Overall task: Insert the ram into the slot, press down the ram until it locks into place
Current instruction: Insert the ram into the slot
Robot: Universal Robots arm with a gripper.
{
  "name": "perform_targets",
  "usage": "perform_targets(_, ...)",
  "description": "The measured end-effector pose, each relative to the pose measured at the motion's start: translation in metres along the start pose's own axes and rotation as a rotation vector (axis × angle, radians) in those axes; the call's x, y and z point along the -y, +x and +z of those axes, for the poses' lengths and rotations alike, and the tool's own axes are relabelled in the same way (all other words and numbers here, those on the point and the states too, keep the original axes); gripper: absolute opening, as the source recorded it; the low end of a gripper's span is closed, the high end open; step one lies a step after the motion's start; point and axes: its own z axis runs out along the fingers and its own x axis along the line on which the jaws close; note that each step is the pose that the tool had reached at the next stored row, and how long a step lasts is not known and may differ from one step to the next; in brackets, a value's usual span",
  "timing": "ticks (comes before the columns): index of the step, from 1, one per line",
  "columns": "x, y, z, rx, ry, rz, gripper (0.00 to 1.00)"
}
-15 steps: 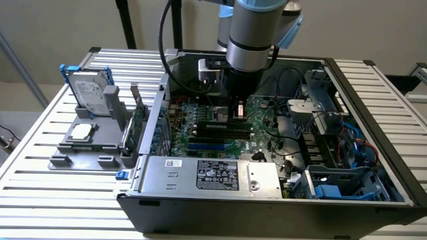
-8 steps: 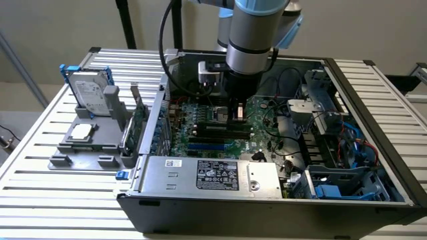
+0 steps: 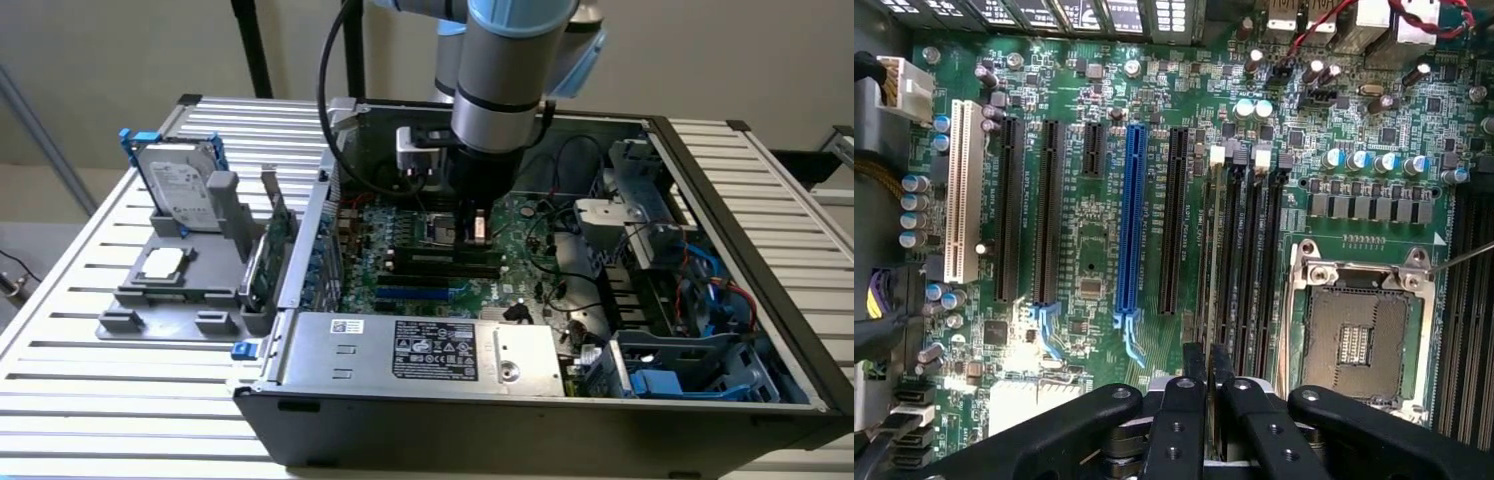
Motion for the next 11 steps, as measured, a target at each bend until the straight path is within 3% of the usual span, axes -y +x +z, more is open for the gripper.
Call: perform_targets(11,0.0001,0.0,0.0035,0.0,0.0,0.0,0.13)
